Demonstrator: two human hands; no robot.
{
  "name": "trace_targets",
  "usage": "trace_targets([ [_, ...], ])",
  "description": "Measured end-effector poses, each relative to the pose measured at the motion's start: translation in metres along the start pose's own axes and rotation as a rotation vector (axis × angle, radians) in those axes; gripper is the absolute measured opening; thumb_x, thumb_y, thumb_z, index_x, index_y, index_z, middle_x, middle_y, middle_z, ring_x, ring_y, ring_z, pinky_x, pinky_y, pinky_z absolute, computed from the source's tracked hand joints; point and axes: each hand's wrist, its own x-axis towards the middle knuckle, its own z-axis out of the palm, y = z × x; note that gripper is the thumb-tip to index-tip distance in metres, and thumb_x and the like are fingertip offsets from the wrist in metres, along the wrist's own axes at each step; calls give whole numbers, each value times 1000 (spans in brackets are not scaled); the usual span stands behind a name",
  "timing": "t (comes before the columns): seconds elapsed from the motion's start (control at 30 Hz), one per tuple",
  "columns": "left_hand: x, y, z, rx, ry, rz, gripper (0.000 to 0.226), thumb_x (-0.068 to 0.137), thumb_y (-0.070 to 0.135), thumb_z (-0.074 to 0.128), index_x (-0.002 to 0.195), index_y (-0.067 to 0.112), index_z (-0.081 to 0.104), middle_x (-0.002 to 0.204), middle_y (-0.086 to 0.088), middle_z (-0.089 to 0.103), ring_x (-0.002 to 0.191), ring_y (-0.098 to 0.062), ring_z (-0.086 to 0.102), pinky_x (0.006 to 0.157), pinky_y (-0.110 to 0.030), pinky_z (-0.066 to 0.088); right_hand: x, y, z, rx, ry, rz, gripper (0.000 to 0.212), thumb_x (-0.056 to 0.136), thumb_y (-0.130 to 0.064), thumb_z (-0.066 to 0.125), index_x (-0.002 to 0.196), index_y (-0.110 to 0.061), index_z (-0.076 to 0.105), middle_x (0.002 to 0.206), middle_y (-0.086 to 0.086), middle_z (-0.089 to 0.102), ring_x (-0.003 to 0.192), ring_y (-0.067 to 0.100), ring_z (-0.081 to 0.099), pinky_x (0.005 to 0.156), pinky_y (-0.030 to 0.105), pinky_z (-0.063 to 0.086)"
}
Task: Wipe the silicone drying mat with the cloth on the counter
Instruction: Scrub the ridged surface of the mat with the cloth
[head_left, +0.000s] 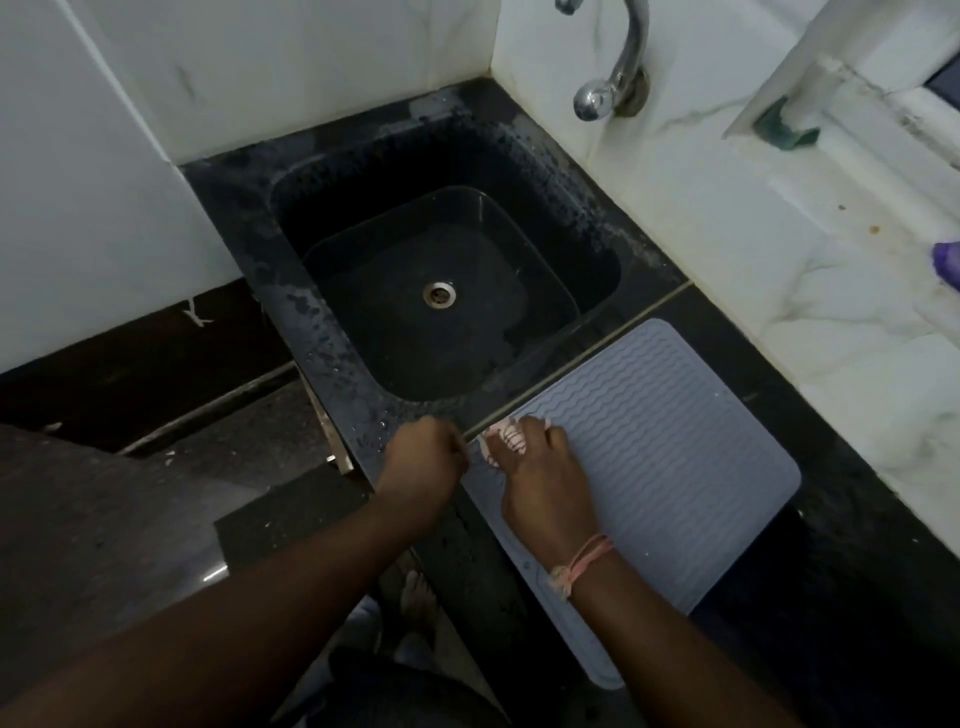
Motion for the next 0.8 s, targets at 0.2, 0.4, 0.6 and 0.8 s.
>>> trace_targets([
  [0.2,-6,1,10,-31,113,-19,13,84,12,72,74,21,73,77,0,73,76,-16,69,66,-27,49,-4,-11,-6,-82,-69,-89,37,92,-25,59,128,-28,61,125,10,51,101,30,53,58,35,47],
  [0.4,0,7,6,16,66,-100,34,91,11,67,64,29,61,69,9,62,61,2,55,46,-10,35,30,36,-26,-278,-124,-208,43,92,-21,58,134,-28,59,134,13,49,110,32,51,69,38,52],
  [0.6,4,24,11,80,120,-132,16,91,11,59,83,11,72,84,-12,69,83,-31,69,69,-36,54,31,32,-30,-209,-42,-39,30,92,-18,56,120,-21,68,130,11,49,110,30,50,69,35,53],
  [0.8,5,22,18,100,99,8,16,95,11,63,93,18,78,97,-7,74,91,-26,71,82,-41,57,10,0,-12,-104,-12,-43,26,94,-20,56,116,-23,69,128,10,53,106,30,53,62,34,49],
])
